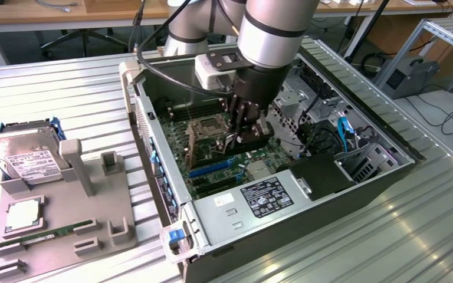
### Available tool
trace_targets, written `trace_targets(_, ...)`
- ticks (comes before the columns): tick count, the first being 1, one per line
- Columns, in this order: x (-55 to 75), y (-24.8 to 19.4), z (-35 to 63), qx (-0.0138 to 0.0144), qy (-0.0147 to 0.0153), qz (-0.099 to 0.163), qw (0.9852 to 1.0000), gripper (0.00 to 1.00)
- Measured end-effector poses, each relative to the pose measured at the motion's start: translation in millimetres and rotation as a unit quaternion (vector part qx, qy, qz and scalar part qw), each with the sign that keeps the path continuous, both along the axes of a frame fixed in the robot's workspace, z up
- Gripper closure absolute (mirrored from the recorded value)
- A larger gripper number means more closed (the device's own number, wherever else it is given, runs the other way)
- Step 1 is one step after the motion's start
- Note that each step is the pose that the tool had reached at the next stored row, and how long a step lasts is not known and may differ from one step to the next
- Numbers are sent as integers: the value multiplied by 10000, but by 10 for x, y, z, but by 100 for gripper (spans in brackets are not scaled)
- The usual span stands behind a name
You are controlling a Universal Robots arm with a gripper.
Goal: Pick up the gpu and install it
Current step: 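Insert the gpu into the slot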
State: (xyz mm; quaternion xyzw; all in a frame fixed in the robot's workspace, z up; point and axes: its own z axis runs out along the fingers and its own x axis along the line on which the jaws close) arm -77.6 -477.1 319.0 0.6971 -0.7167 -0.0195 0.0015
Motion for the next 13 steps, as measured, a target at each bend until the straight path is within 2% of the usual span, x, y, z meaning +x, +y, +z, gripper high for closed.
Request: trace_targets(13,-19,0,-31,0,0,0,10000,74)
